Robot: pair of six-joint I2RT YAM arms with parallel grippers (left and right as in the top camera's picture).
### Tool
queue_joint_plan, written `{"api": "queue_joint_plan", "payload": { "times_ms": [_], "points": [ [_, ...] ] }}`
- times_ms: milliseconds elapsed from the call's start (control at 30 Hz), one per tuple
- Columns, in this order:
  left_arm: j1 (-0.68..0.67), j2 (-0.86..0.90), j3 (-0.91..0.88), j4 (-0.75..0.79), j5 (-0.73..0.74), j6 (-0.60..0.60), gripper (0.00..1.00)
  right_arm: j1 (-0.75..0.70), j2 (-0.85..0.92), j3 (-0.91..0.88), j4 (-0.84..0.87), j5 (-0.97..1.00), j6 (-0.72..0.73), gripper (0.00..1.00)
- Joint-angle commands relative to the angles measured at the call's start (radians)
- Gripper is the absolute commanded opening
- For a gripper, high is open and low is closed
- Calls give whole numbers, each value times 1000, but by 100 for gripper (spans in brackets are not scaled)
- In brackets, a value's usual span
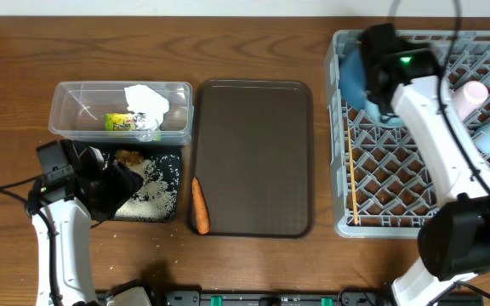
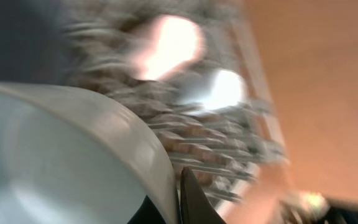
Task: Sort waste into correct bins and load items into the dishwasher rack
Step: 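Lower the bowl into the dish rack and open the right gripper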
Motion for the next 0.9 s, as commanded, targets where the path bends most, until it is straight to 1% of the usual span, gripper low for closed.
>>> {"api": "queue_joint_plan", "payload": {
  "times_ms": [0, 67, 133, 233, 467, 667, 867],
  "points": [
    [5, 2, 3, -2, -13, 18, 63, -66, -26, -17, -60, 287, 314, 1],
    [5, 2, 3, -2, -13, 18, 63, -100, -26, -35, -87, 333, 389, 1],
    [5, 2, 3, -2, -13, 18, 63, -128, -25, -56, -85, 365, 404, 1],
    [5, 2, 3, -2, -13, 18, 63, -160, -25, -102, -58, 420, 406, 1],
    [5, 2, 3, -2, -13, 18, 63, -202, -24, -247, 85, 470, 402, 1],
    [5, 2, 3, -2, -13, 18, 63, -215, -24, -332, 250, 453, 295, 1],
    [5, 2, 3, -2, -13, 18, 63, -214, -24, -422, 416, 370, 186, 1]
  ]
}}
